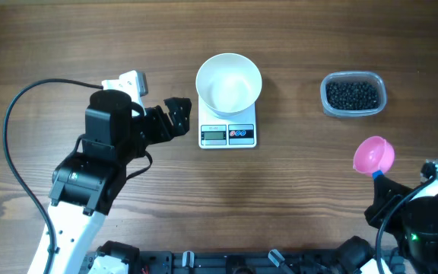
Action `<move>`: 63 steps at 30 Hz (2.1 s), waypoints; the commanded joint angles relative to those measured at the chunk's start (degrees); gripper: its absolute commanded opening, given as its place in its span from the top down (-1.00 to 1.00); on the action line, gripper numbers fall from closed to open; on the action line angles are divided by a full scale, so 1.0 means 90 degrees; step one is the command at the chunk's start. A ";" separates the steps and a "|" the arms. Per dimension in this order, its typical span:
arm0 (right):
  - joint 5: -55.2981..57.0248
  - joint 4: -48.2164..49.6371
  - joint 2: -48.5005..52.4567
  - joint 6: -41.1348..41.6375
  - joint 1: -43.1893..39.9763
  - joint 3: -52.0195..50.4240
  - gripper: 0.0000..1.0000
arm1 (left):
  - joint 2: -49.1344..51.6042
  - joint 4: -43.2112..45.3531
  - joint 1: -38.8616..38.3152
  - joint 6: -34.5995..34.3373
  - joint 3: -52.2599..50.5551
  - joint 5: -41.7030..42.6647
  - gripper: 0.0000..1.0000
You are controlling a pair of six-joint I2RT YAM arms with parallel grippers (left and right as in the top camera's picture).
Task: Scoop item into bowl and weigh 150g on scale
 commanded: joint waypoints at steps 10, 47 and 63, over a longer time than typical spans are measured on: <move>0.0367 0.0486 -0.0029 0.0160 -0.0002 0.0155 0.91 | 0.0019 0.0032 0.0027 0.0126 0.0097 0.0005 -1.00; 0.0896 0.2208 0.1506 -0.1690 -0.0005 0.0153 0.91 | 0.0741 0.0449 -0.2016 0.1481 0.0452 -0.0634 -0.82; -0.1795 0.2268 0.2331 -0.2856 -0.2285 0.0158 0.91 | 0.1632 0.0100 -0.2611 0.1477 0.0449 -0.0634 0.92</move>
